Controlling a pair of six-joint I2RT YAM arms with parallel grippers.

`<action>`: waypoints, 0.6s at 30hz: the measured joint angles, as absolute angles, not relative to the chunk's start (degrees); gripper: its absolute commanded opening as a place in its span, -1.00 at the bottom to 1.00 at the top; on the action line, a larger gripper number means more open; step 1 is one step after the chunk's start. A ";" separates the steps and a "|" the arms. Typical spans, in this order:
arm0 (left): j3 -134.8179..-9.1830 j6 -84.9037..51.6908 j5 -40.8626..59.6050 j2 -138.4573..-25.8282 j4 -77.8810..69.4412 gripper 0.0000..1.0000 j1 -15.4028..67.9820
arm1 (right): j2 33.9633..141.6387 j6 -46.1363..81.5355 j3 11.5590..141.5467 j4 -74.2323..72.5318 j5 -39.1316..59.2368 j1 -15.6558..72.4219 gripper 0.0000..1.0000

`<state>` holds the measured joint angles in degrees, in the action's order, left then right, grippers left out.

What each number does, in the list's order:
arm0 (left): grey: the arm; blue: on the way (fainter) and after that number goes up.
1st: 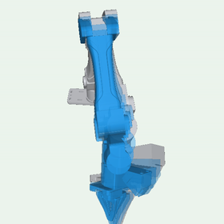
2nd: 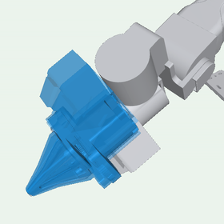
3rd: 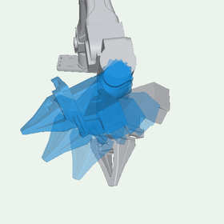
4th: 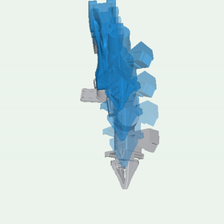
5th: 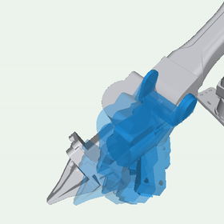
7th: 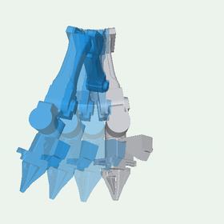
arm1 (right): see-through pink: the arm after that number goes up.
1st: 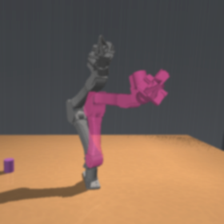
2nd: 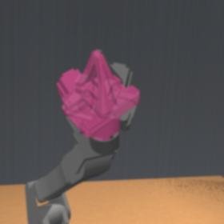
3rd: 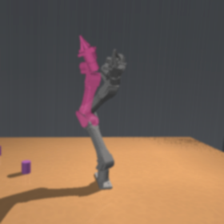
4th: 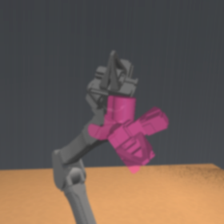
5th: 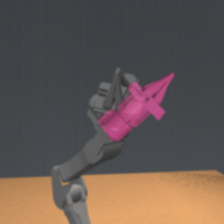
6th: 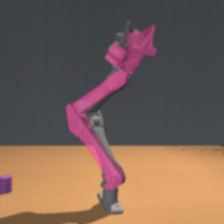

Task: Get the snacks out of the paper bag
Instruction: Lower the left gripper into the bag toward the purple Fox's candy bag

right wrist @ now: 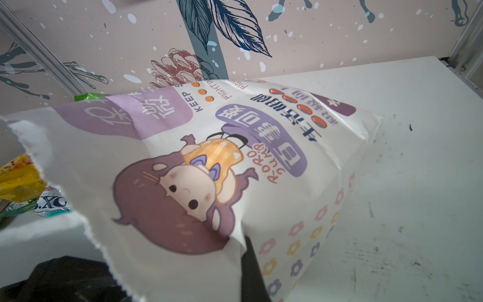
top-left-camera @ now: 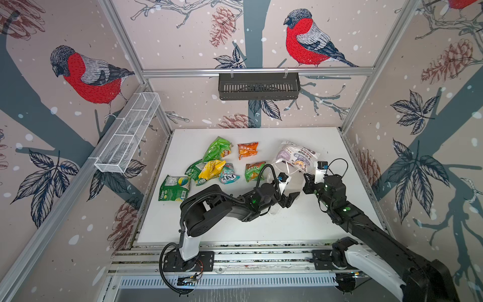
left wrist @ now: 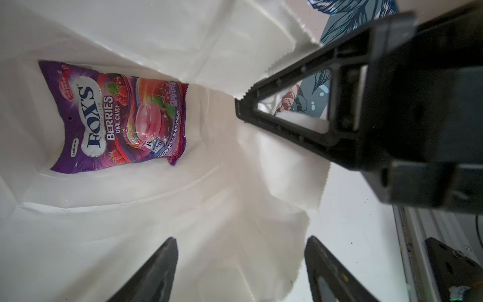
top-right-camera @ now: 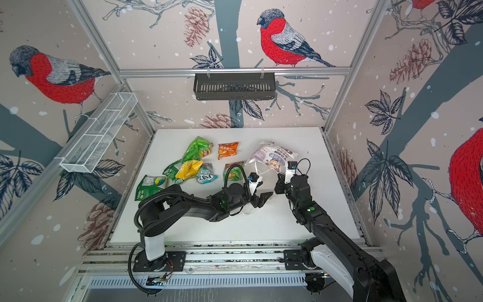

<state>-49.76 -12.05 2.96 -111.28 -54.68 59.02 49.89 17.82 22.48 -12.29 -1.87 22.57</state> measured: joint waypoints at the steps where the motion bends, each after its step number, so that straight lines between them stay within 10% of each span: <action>1: -50.48 -12.03 2.90 -112.12 -54.06 0.52 58.98 | 49.56 17.82 22.46 -12.25 -1.85 22.57 -1.00; 18: -60.69 -12.14 1.13 -119.00 -47.42 0.62 54.85 | 46.35 16.23 22.09 -12.36 -0.82 22.59 -1.00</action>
